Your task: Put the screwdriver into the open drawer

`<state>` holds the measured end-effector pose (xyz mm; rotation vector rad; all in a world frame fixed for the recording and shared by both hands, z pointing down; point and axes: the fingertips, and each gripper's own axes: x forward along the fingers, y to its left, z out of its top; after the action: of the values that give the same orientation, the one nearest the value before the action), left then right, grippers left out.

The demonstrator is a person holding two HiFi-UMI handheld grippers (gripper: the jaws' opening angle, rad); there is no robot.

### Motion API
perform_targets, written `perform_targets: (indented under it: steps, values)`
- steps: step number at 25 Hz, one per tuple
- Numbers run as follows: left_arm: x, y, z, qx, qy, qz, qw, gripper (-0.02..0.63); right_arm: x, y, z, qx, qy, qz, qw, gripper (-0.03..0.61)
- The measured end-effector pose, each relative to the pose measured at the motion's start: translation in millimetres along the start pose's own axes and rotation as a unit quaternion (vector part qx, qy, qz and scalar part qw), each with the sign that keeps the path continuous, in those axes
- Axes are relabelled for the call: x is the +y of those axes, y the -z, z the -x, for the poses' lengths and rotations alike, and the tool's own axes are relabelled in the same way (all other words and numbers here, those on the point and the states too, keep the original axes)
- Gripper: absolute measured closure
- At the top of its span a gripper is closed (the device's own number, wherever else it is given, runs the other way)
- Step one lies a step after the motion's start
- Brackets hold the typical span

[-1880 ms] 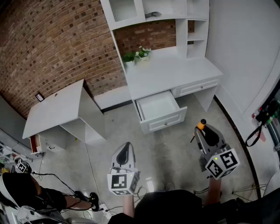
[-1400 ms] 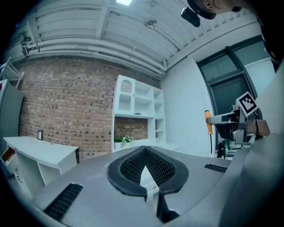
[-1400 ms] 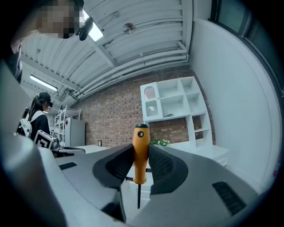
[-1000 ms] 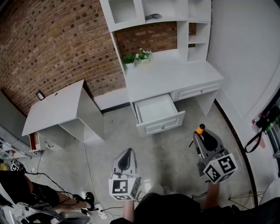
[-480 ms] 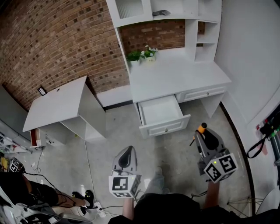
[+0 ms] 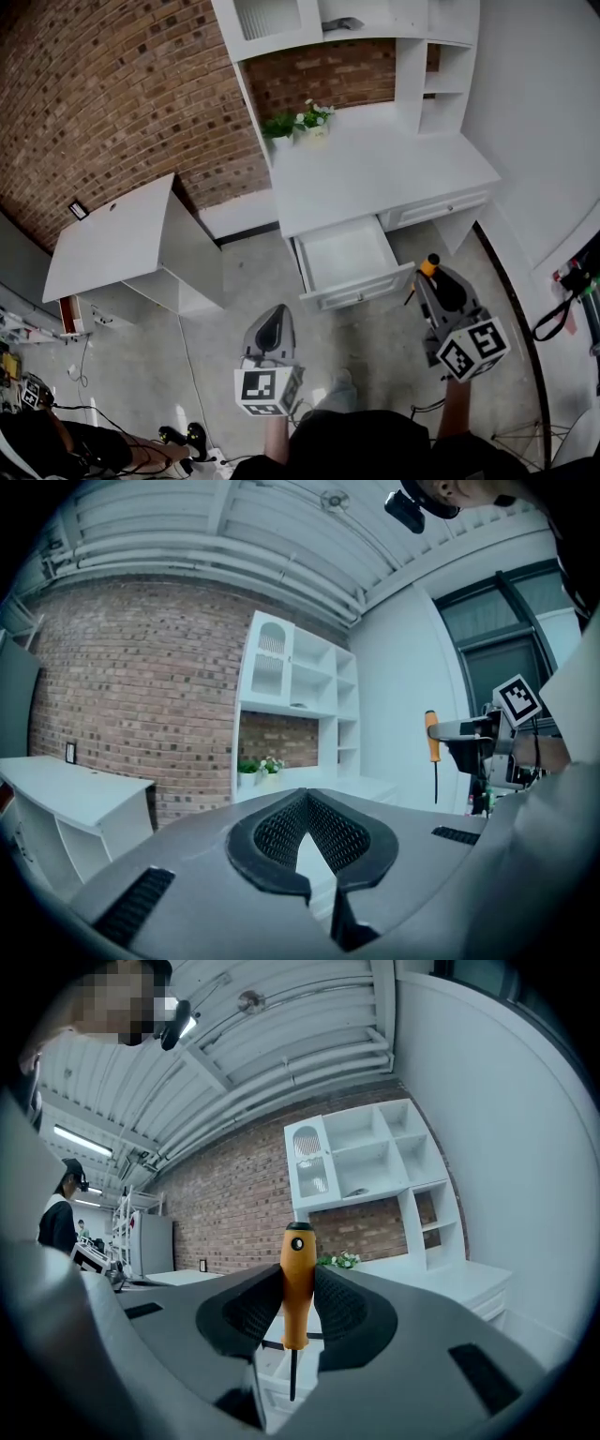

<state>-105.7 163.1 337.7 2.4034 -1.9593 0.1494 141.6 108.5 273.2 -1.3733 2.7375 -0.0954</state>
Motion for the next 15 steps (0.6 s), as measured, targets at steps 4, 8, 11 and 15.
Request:
perform_targets:
  steps: [4, 8, 11, 15]
  values:
    - [13, -3, -31, 0.001, 0.01, 0.004, 0.9999, 0.606, -11, 0, -28, 0.005, 0.007, 0.002, 1.0, 0.469]
    - [21, -4, -64, 0.003, 0.024, 0.008, 0.9997, 0.604, -24, -1, -54, 0.006, 0.012, 0.003, 1.0, 0.469]
    - [28, -3, -82, 0.006, 0.037, 0.01, 0.9992, 0.606, -28, 1, -72, 0.01, 0.017, 0.005, 1.0, 0.469]
    - [35, 2, -103, 0.012, 0.047, 0.015, 0.9987, 0.605, -32, 5, -91, 0.014, 0.023, 0.008, 1.0, 0.469]
